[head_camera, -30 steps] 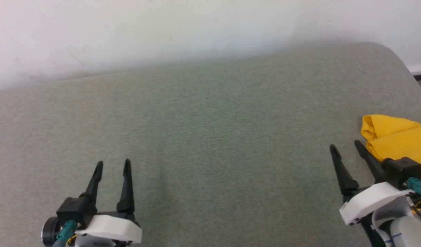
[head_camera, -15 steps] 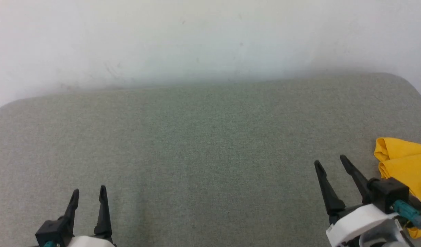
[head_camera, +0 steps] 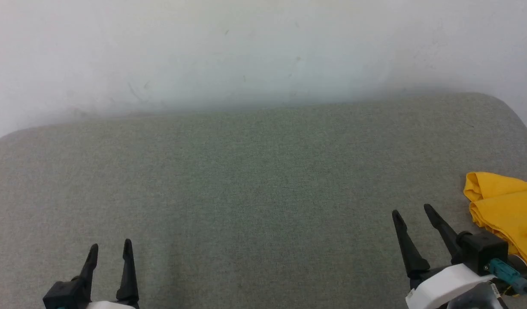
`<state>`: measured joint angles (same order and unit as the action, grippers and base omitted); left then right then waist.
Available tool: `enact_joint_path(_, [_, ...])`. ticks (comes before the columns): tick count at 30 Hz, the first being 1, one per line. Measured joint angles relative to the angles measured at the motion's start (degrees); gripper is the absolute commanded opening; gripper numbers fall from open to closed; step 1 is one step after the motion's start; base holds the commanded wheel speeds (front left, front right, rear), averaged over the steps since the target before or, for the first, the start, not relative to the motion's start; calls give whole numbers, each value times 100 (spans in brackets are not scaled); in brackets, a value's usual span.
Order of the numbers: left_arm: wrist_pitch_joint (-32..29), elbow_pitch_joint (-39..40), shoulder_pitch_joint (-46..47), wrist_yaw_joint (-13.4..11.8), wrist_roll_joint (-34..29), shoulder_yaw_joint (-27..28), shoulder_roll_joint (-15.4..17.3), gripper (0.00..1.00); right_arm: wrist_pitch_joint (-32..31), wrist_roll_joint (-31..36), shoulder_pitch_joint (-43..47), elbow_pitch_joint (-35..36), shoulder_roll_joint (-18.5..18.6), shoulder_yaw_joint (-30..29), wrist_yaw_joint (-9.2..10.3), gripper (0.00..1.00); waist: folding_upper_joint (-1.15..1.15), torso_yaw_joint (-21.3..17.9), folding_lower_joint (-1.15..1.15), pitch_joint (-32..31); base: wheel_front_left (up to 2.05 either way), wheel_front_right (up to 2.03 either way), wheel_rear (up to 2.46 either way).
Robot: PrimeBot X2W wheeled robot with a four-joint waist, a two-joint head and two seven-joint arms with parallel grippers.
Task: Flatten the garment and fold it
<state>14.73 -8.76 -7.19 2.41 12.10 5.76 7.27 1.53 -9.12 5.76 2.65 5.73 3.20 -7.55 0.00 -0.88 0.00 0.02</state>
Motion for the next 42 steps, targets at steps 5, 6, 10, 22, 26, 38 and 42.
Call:
enact_joint_path(5, [-9,-41,1,13,0,-5,-2,0,0,-1,5,-5,1,9,0,0,0,-10,0,-7,0,0,0])
enact_joint_path(6, [-10,-40,2,13,0,-8,-3,0,0,-1,5,-5,1,8,0,0,0,-10,0,-7,0,0,0])
enact_joint_path(10, [-64,-25,3,12,-7,-18,-5,0,0,1,5,-7,0,5,0,0,0,-7,0,-7,0,0,0])
enact_joint_path(22, [-203,51,29,4,-121,-65,-44,0,-5,70,-8,-22,-14,-24,0,0,0,3,0,-6,0,0,0])
enact_joint_path(26, [-224,74,39,1,-163,-80,-54,0,-8,114,-20,-31,-26,-41,0,0,0,6,0,-6,0,0,0])
enact_joint_path(38, [-372,166,76,-3,-265,-142,-96,0,-43,208,-75,-53,-48,-76,0,0,0,16,0,-6,0,0,0])
enact_joint_path(42, [-422,188,113,-16,-294,-160,-127,0,-44,221,-79,-66,-56,-82,0,0,0,19,0,-5,0,0,0])
